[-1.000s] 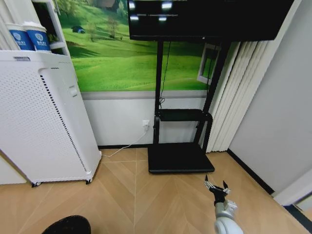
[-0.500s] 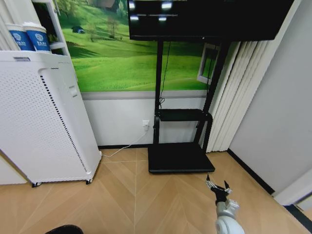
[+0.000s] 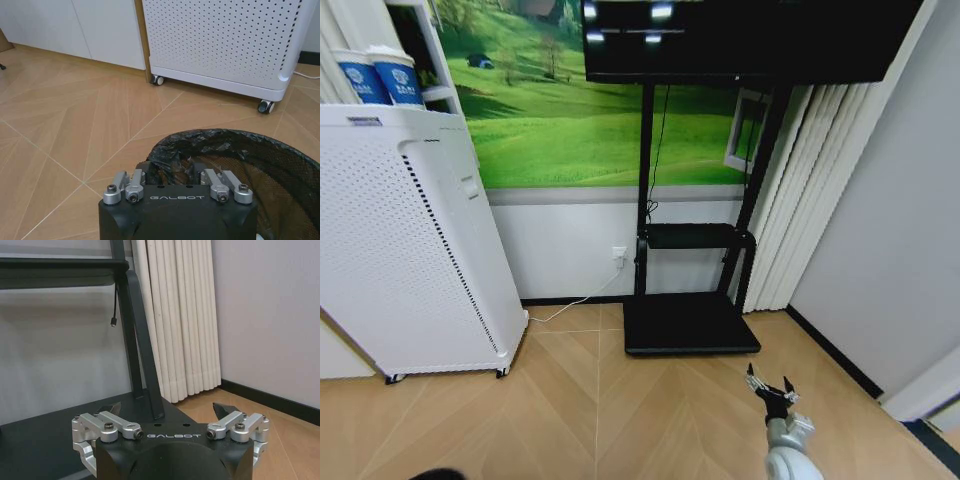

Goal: Pick up the trash bin and place the garbage on the floor into it.

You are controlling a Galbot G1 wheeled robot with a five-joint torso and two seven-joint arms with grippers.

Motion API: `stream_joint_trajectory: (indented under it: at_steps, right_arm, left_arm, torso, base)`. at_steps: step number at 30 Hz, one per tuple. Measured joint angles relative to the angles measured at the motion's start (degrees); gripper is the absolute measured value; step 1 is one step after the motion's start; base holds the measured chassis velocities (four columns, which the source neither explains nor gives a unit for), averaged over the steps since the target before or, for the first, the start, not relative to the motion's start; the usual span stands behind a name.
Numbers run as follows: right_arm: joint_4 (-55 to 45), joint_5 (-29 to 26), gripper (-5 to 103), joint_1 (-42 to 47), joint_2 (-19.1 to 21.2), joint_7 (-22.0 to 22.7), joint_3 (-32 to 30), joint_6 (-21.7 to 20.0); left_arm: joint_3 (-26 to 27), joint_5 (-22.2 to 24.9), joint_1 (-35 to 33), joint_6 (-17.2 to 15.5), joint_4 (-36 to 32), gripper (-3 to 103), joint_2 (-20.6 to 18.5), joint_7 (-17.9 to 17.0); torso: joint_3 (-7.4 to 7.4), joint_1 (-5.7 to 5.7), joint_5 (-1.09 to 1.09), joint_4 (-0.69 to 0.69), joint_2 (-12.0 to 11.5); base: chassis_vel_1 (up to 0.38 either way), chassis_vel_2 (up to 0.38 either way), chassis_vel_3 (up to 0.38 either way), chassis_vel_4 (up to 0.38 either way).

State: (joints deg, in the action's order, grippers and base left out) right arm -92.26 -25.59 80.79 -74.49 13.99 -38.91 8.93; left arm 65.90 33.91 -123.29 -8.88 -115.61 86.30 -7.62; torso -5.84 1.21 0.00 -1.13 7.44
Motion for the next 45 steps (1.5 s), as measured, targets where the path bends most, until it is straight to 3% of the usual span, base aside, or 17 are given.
stream_joint_trajectory:
  at_steps: [2, 3, 5, 6, 8, 9, 13, 15, 20, 22, 24, 27, 31, 36, 45]
  right_arm:
    - [0.4, -0.1, 100, -0.1, 0.0, 0.0, 0.0, -0.1]
    - [0.4, -0.1, 100, -0.1, 0.0, 0.0, 0.0, -0.1]
    - [0.6, -0.4, 100, -0.3, 0.1, 0.1, -0.2, -0.5]
    - [0.6, -0.4, 100, -0.3, 0.1, 0.1, -0.2, -0.5]
    - [0.7, -0.7, 100, -0.4, 0.3, 0.3, -0.3, -0.8]
    - [0.6, -0.7, 100, -0.4, 0.3, 0.3, -0.3, -1.0]
    - [-0.2, -0.2, 100, -0.3, 0.3, 0.4, -0.1, -1.1]
    - [-1.8, 1.5, 100, 0.1, 0.2, 0.5, -0.1, -0.9]
    - [-7.8, 5.5, 100, 2.5, 0.5, 0.4, 0.0, -1.3]
    - [-14.2, 6.0, 100, 4.4, 0.8, 0.4, 1.3, -4.2]
    - [-17.0, 5.9, 100, 4.6, 1.4, 0.3, 2.8, -5.9]
    - [-23.6, 4.8, 100, 5.4, 2.6, -1.0, 5.4, -9.7]
    - [-32.7, 3.2, 100, 9.9, 3.2, -2.5, 6.9, -13.5]
    - [-37.9, 5.6, 100, 16.0, 1.8, -4.6, 7.1, -13.7]
    - [-38.9, 11.5, 100, 19.7, -0.6, -4.5, 6.9, -10.2]
  left_arm:
    - [0.3, 2.1, -0.7, -0.3, -0.9, 55, -0.1, -0.2]
    - [0.3, 2.1, -0.7, -0.3, -0.9, 55, -0.1, -0.2]
    - [1.0, 6.4, -4.3, -1.3, -6.3, 66, 0.0, 0.5]
    - [1.0, 6.4, -4.3, -1.3, -6.3, 66, 0.0, 0.5]
    - [2.1, 8.0, -7.4, -1.4, -11.3, 77, -0.2, 3.3]
    - [3.1, 8.1, -8.5, -1.6, -14.4, 82, -0.6, 5.5]
    - [4.5, 6.7, -7.5, -1.8, -18.0, 92, -1.3, 8.8]
    - [4.5, 3.8, -4.2, -0.9, -20.3, 99, -2.3, 10.8]
    - [1.3, -1.9, 2.5, 0.0, -23.5, 100, -7.3, 10.5]
    - [-2.2, -4.7, 6.4, -0.5, -24.8, 100, -12.3, 9.4]
    - [-3.0, -6.0, 7.2, -0.2, -24.8, 100, -12.7, 9.4]
    - [-3.9, -8.9, 8.4, 0.9, -24.3, 100, -13.2, 9.5]
    - [-6.2, -10.1, 10.8, 1.8, -22.3, 100, -16.1, 9.6]
    - [-10.3, -9.8, 13.4, 3.4, -20.2, 100, -17.9, 10.6]
    - [-16.1, -10.1, 15.3, 6.2, -19.9, 100, -15.9, 13.3]
  torso:
    - [0.00, 0.00, -0.03, 0.00, 0.0]
    - [0.00, 0.00, -0.03, 0.00, 0.0]
    - [0.00, 0.00, 0.01, 0.00, 0.0]
    - [0.00, 0.00, 0.01, 0.00, 0.0]
    - [0.00, 0.00, 0.03, 0.01, 0.0]
    - [0.00, 0.00, 0.00, 0.00, 0.0]
    - [0.00, 0.00, 0.04, 0.00, 0.0]
    - [0.00, 0.00, -0.02, 0.00, 0.0]
    - [0.00, 0.00, -0.03, -0.03, 0.0]
    - [-0.01, 0.00, -0.01, -0.07, 0.0]
    - [-0.01, 0.01, -0.02, -0.05, 0.0]
    - [-0.01, 0.00, 0.01, 0.09, 0.0]
    - [0.00, 0.00, -0.01, 0.02, 0.0]
    - [0.00, 0.00, -0.02, -0.04, 0.0]
    - [0.00, 0.00, 0.00, 0.00, 0.0]
  base:
    - [0.000, 0.000, 0.000, 0.000]
    - [0.000, 0.000, 0.000, 0.000]
    - [0.000, 0.000, 0.000, 0.000]
    - [0.000, 0.000, 0.000, 0.000]
    - [0.000, 0.000, 0.000, 0.000]
    - [0.000, 0.000, 0.000, 0.000]
    - [0.000, 0.000, 0.000, 0.000]
    - [0.000, 0.000, 0.000, 0.000]
    - [0.000, 0.000, 0.000, 0.000]
    - [0.000, 0.000, 0.000, 0.000]
    - [0.000, 0.000, 0.000, 0.000]
    - [0.000, 0.000, 0.000, 0.000]
    - [0.000, 0.000, 0.000, 0.000]
    - [0.000, 0.000, 0.000, 0.000]
    - [0.000, 0.000, 0.000, 0.000]
